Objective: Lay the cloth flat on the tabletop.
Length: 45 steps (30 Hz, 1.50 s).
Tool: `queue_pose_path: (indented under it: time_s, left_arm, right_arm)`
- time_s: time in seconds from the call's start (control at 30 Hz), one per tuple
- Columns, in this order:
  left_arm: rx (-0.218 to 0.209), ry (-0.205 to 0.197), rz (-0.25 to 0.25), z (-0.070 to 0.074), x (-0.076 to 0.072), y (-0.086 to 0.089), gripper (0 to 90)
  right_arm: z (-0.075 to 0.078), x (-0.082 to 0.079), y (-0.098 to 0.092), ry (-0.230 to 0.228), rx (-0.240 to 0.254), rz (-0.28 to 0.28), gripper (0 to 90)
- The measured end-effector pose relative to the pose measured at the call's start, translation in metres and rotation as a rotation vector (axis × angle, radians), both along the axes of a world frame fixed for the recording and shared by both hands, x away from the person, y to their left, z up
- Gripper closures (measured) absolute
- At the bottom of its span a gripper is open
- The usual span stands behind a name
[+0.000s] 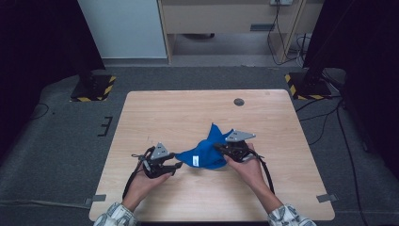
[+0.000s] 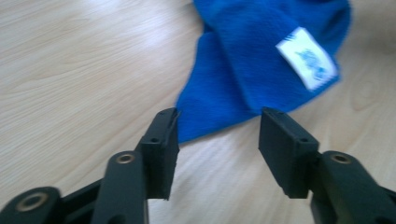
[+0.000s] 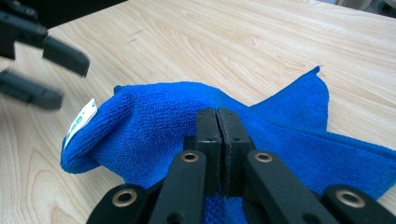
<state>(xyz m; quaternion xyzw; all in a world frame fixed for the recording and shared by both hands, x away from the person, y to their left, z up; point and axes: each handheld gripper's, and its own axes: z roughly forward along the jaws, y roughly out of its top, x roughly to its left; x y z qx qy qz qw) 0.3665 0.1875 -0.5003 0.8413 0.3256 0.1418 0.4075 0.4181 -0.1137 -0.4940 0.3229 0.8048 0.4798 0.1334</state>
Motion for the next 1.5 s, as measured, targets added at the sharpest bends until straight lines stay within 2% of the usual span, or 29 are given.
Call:
queue_pose_path:
  time_s: [0.07, 0.13, 0.3, 0.4, 0.53, 0.6, 0.77, 0.83, 0.9, 1.0, 1.23, 1.27, 1.37, 1.43, 1.5]
  left_arm:
    - [0.017, 0.007, -0.022, -0.003, -0.001, -0.007, 40.7]
    - [0.014, 0.02, -0.031, -0.005, -0.001, -0.01, 37.2]
    - [0.02, 0.047, -0.024, -0.014, 0.004, -0.019, 33.8]
    - [0.042, 0.04, -0.023, -0.017, 0.008, -0.025, 34.5]
    - [0.033, 0.02, -0.021, -0.016, 0.01, -0.03, 37.2]
    - [0.037, -0.001, -0.021, -0.015, 0.011, -0.032, 42.3]
    - [0.038, -0.07, -0.034, -0.006, 0.01, -0.033, 64.9]
    - [0.022, -0.065, -0.046, -0.004, 0.012, -0.032, 76.0]
    - [0.042, -0.058, -0.062, -0.004, 0.013, -0.032, 84.2]
    - [0.05, -0.042, -0.047, -0.003, 0.017, -0.029, 87.8]
    - [0.009, -0.095, 0.045, 0.009, 0.03, -0.011, 88.4]
    - [0.012, -0.098, 0.047, 0.009, 0.032, -0.01, 88.4]
    - [0.033, -0.099, 0.048, 0.008, 0.032, -0.007, 88.3]
    - [0.04, -0.097, 0.056, 0.007, 0.033, -0.006, 88.3]
    - [0.039, -0.095, 0.066, 0.006, 0.034, -0.005, 88.3]
  right_arm:
    - [0.001, 0.001, 0.0, 0.0, 0.006, -0.002, 88.6]
    - [0.003, 0.001, -0.001, -0.001, 0.012, -0.003, 88.6]
    - [0.002, 0.001, 0.0, 0.001, 0.014, -0.006, 88.6]
    - [0.003, 0.0, 0.001, 0.0, 0.014, -0.002, 88.6]
    - [0.004, 0.0, 0.001, 0.0, 0.013, 0.0, 88.5]
    - [0.004, 0.0, 0.001, 0.0, 0.014, -0.001, 88.5]
    - [0.004, -0.001, 0.002, 0.001, 0.003, 0.008, 88.5]
    - [0.003, -0.002, 0.003, 0.003, 0.0, 0.013, 88.5]
    - [0.003, -0.003, 0.004, 0.003, -0.006, 0.018, 88.4]
    - [0.003, -0.005, 0.005, 0.011, -0.019, 0.026, 88.4]
    - [-0.006, -0.011, 0.01, 0.056, -0.066, 0.046, 87.6]
    - [-0.007, -0.011, 0.011, 0.062, -0.074, 0.055, 85.1]
    - [-0.003, -0.01, 0.011, 0.057, -0.061, 0.043, 63.2]
    - [0.006, -0.008, 0.003, 0.042, -0.049, 0.017, 49.2]
    - [0.013, -0.005, -0.007, 0.011, -0.043, -0.019, 40.6]
